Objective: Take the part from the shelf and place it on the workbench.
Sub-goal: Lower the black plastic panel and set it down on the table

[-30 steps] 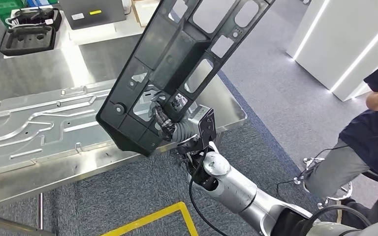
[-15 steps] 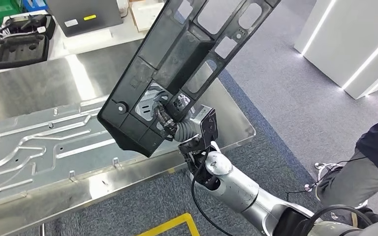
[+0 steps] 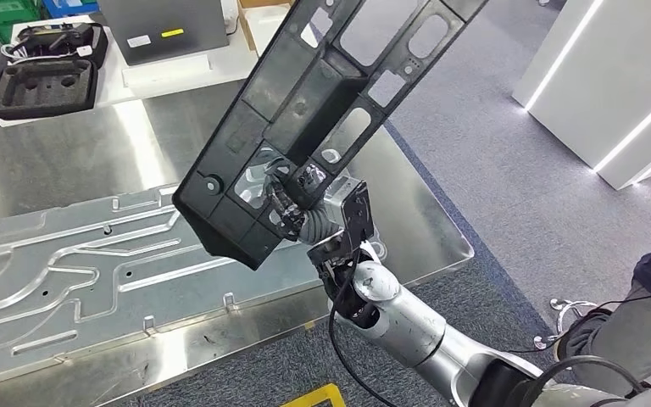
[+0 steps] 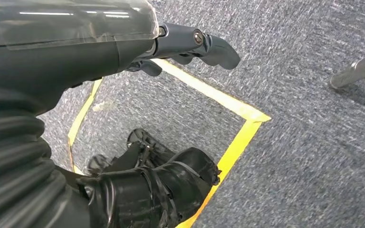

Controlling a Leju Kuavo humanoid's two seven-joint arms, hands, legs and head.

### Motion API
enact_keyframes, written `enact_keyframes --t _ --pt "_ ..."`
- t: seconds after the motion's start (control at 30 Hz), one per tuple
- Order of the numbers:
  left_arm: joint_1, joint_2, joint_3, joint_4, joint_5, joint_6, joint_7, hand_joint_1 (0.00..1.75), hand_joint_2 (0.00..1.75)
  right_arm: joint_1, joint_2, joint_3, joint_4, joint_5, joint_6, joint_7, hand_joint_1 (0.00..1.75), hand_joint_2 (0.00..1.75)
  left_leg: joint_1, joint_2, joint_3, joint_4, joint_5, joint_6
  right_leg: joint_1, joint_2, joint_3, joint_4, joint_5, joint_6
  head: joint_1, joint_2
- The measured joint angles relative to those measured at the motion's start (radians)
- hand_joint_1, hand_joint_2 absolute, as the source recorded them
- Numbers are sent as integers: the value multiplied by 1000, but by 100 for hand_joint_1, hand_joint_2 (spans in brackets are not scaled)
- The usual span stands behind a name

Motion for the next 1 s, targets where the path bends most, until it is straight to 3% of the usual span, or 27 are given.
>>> enact_keyframes --t 0.03,0.1,0.17,0.27,0.33,0.4,0.43,0.47,0.5,0.57,0.63,0.73,0.8,0.9,0.93,0.97,1.0 --pt "1 6 0 0 1 -1 0 0 175 -13 -5 0 6 10 -19 24 175 175 0 -2 2 6 -7 -2 1 0 15 -64 48 -4 0 0" --pt "2 15 0 0 1 0 3 0 175 -50 -19 -4 20 35 -56 80 175 175 -3 -5 3 17 -17 -9 6 1 48 -173 105 -14 0 0" --pt "6 24 0 1 1 6 5 0 175 -83 -34 -8 34 73 -79 134 175 175 -5 -6 1 18 -18 -18 11 3 60 -202 110 -22 0 0" --pt "14 36 0 2 6 17 5 0 175 -130 -63 -10 58 218 -102 254 175 175 -6 -3 -6 29 -28 -32 0 2 67 -214 118 -34 0 0" --pt "16 42 0 2 8 16 7 0 175 -180 -90 -9 95 379 -91 380 175 175 -2 3 -42 106 -71 -44 -7 -1 71 -220 122 -42 0 0" --pt "19 46 0 2 9 7 14 0 175 -239 -119 -4 149 527 -52 495 175 175 7 8 -103 235 -122 -56 -8 -2 72 -219 122 -45 -1 0" --pt "20 50 0 2 10 1 19 0 175 -267 -135 1 182 589 -26 539 175 175 11 10 -127 280 -132 -60 -8 -4 72 -217 121 -45 -1 0" --pt "22 54 0 2 10 -6 24 0 175 -298 -150 9 218 648 4 575 175 175 14 11 -134 289 -123 -63 -9 -5 72 -216 120 -44 -1 0" --pt "21 57 0 2 9 -13 28 0 175 -333 -167 20 261 712 41 610 175 175 16 13 -120 257 -97 -65 -10 -6 72 -214 118 -42 -1 0" --pt "15 64 0 2 8 -26 33 0 175 -416 -195 49 341 830 111 657 175 175 18 15 -57 126 -35 -65 -11 -8 71 -209 114 -35 -1 0" --pt "5 66 0 2 8 -34 35 0 175 -500 -217 79 417 932 174 682 175 175 15 14 -14 36 -12 -59 -9 -11 66 -204 110 -25 2 0" --pt "-1 68 0 2 10 -39 32 0 175 -603 -232 125 518 1046 266 691 175 175 12 12 -8 18 -14 -45 -8 -13 61 -205 109 -10 8 0" --pt "-8 68 0 2 10 -41 26 0 175 -661 -233 163 584 1102 321 674 175 175 15 12 -3 9 -10 -34 -10 -12 45 -174 89 -1 12 0" --pt "-22 65 0 2 12 -44 12 0 175 -728 -232 231 674 1162 358 621 175 175 16 11 0 6 -10 -21 -10 -8 -46 1 20 5 20 0" --pt "-24 64 0 2 13 -44 8 0 175 -736 -230 252 697 1175 360 603 175 175 17 10 1 7 -11 -20 -11 -7 -78 54 9 7 21 0" --pt "-25 63 0 2 13 -45 4 0 175 -738 -228 268 717 1187 359 588 175 175 17 9 1 9 -13 -19 -12 -7 -96 75 16 8 22 0" --pt "-25 61 0 2 14 -45 -1 0 175 -738 -225 282 735 1199 358 574 175 175 18 8 1 12 -15 -20 -14 -7 -96 57 42 8 24 0"
